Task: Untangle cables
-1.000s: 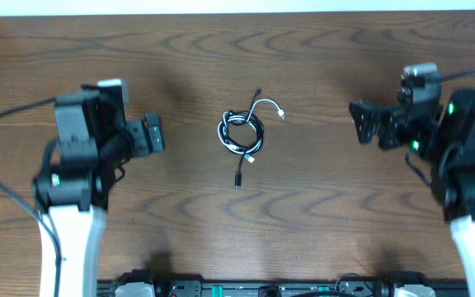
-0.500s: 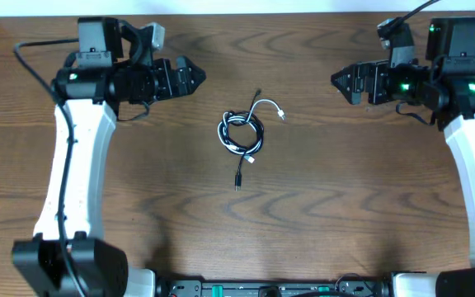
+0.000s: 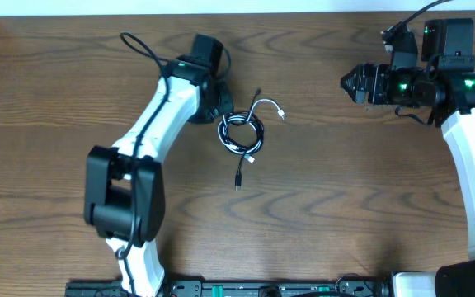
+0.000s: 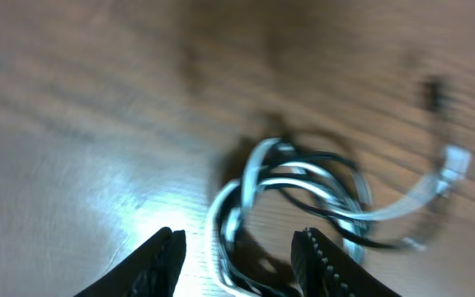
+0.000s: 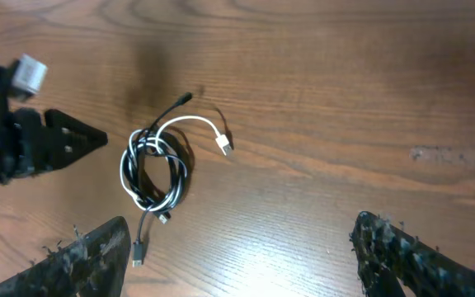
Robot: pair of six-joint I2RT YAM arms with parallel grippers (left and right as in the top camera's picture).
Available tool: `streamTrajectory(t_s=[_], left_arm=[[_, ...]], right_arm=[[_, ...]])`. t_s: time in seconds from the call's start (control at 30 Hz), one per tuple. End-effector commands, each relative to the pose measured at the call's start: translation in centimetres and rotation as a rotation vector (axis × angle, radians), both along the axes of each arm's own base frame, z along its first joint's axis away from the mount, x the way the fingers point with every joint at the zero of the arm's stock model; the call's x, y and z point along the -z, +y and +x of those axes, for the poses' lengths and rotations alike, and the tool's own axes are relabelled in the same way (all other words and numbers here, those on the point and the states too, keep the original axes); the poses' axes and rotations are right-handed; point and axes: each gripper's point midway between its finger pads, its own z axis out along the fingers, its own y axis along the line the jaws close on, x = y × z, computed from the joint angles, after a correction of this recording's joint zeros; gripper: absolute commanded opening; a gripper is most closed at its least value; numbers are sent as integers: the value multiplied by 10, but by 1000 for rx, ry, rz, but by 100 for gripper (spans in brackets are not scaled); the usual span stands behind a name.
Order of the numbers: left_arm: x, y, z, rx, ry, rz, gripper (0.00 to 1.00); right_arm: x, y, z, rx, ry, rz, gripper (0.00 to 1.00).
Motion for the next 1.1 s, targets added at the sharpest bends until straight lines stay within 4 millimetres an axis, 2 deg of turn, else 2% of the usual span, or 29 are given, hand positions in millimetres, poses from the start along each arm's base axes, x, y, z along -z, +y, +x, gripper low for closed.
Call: streamTrajectory(t_s=[0.0,0.23,0.4,0.53,0.7,0.77,0.8,0.83,0.9,0.97,1.07], left_arm=[[23,13,-6,-166,65,89,47],[50,0,-30,-128,172,123,46],[57,-12,-39,-92,181,134,43],[64,-11,-41,-91,181,141,40],[77,-6,-53,-137,209,147,29],[81,-4,-56,-143,219,151,12],[81,-4,-57,-142,220,152,8],[81,-4,-56,-142,219,152,8],[74,-7,-51,-101,198,138,7],[43,-32,-42,55,144,17,8],[-8,-70,-42,271,48,-205,7]], right_arm=[[-1,-5,3,27,4,-19,83],[-1,-5,2,27,5,-18,82],[-1,-5,3,27,4,-19,83],[-1,-5,3,27,5,-18,83],[-1,-5,2,27,6,-18,83],[-1,-5,2,30,7,-16,83],[-1,-5,2,30,7,-16,83],[-1,-5,3,30,6,-16,83],[-1,-5,2,29,6,-16,82],[-1,-2,2,23,7,-9,79],[-2,9,0,1,7,3,79]])
